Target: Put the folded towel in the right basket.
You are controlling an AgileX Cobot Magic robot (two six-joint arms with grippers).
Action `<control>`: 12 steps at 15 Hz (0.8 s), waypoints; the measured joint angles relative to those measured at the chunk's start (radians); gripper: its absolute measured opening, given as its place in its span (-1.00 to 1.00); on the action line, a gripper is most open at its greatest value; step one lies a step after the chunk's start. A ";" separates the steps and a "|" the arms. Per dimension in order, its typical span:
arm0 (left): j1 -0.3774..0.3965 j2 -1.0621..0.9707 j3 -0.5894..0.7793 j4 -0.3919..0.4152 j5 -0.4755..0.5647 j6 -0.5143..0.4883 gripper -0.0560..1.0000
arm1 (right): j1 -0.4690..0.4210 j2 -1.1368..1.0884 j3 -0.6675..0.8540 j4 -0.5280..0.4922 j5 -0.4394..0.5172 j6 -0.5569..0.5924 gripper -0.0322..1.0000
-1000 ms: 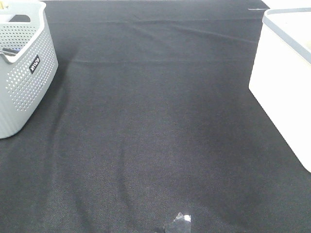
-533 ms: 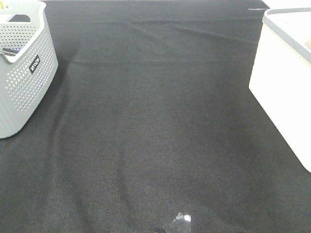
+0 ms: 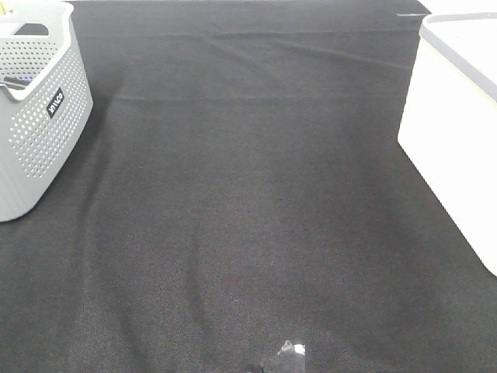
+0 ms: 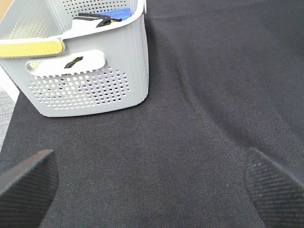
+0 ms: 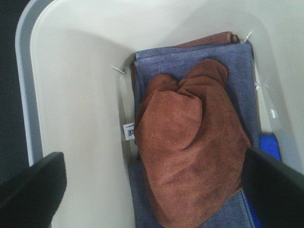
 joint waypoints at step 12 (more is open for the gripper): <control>0.000 0.000 0.000 0.000 0.000 0.000 0.98 | 0.243 -0.439 0.331 -0.202 -0.025 0.241 0.92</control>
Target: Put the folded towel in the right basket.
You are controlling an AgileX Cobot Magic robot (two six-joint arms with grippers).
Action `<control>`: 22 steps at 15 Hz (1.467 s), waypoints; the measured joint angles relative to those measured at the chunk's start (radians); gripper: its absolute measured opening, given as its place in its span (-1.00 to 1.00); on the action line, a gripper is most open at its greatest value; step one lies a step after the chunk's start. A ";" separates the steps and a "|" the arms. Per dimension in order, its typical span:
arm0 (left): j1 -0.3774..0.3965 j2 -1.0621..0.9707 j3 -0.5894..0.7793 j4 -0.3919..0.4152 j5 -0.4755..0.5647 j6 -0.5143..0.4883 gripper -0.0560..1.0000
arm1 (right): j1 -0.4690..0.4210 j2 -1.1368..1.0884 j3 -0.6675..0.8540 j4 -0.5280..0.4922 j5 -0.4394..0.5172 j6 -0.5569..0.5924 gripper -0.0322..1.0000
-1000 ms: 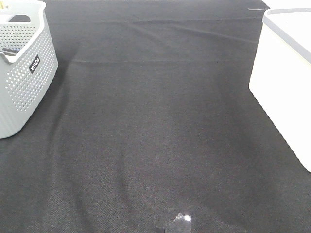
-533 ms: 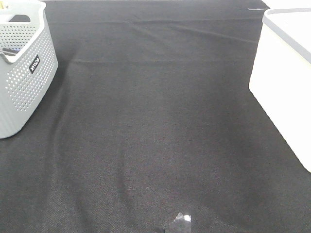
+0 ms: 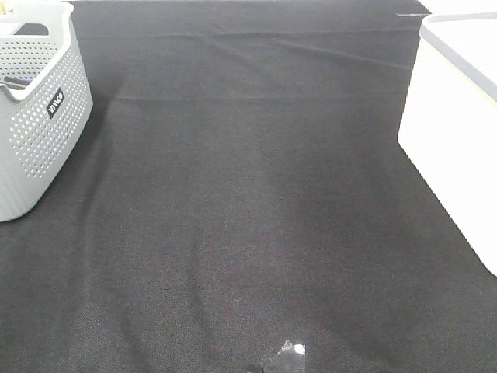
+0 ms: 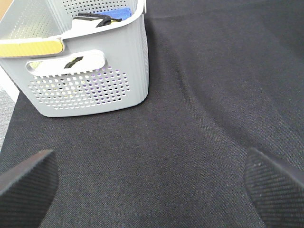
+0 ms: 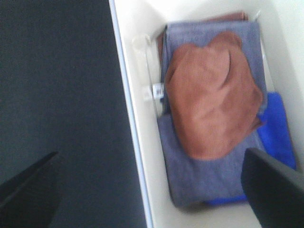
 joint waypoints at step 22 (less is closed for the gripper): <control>0.000 0.000 0.000 0.000 0.000 0.000 0.98 | 0.000 -1.435 1.082 0.019 -0.092 -0.040 0.91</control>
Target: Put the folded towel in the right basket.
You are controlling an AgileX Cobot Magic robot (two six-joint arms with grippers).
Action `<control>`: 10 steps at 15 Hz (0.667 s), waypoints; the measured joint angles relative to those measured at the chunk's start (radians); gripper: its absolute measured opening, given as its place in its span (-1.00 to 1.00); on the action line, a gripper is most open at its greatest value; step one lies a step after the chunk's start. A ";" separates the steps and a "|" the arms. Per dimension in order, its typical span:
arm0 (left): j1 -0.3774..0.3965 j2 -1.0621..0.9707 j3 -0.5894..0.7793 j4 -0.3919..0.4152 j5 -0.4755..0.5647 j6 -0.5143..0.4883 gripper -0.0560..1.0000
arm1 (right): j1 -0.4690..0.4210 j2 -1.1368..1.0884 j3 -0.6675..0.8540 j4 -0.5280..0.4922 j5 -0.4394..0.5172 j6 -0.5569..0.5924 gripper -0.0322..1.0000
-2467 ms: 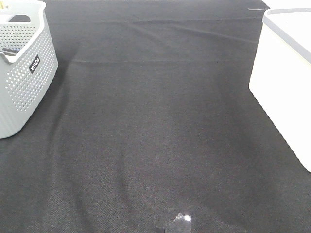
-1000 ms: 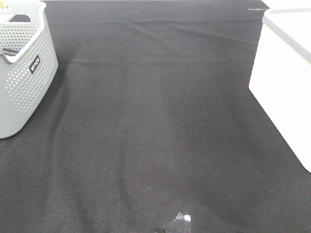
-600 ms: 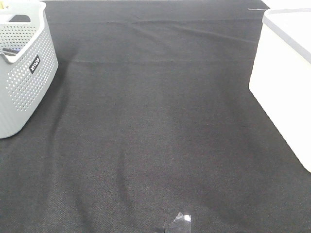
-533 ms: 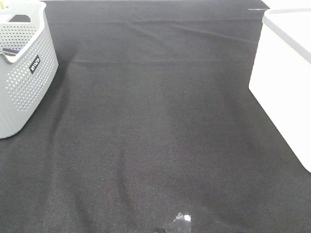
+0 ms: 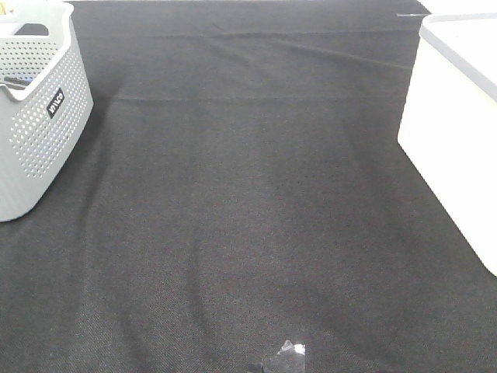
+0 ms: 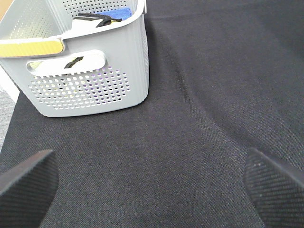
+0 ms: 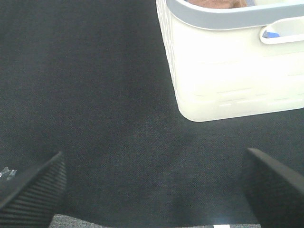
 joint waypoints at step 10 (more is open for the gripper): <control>0.000 0.000 0.000 0.000 0.000 0.000 0.98 | 0.069 0.000 0.001 -0.031 0.000 0.009 0.91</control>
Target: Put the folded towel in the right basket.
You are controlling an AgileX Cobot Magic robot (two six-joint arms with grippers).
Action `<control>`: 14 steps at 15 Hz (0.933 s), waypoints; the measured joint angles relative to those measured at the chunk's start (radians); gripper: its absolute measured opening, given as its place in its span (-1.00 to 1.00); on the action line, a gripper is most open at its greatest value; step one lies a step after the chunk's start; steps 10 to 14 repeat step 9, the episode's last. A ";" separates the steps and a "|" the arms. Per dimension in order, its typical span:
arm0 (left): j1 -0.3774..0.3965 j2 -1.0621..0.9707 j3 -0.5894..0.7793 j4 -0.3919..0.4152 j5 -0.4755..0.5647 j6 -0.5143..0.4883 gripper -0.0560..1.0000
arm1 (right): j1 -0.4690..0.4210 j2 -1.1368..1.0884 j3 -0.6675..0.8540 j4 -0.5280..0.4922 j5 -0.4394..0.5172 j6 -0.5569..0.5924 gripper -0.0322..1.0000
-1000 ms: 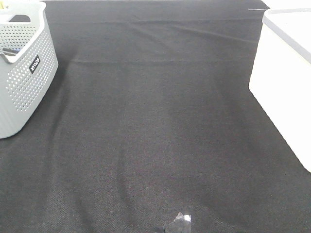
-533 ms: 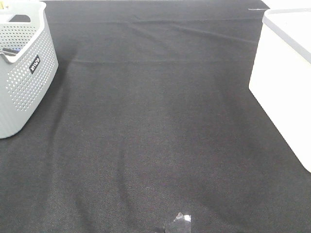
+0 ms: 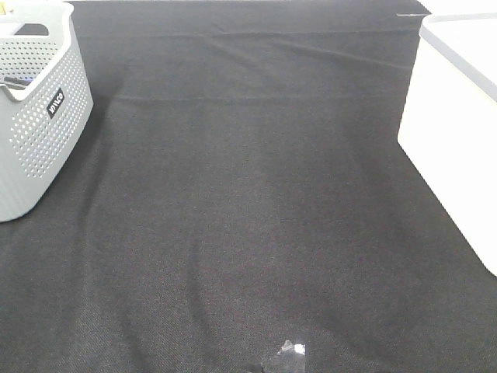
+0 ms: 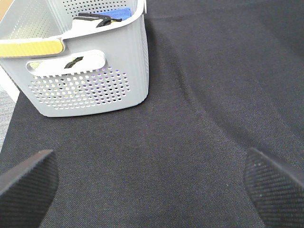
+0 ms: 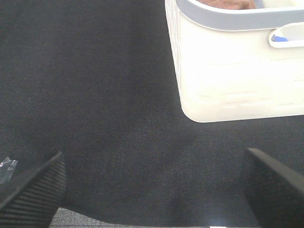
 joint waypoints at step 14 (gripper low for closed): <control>0.000 0.000 0.000 0.000 0.000 0.000 0.98 | 0.000 0.000 0.000 0.000 0.000 0.000 0.91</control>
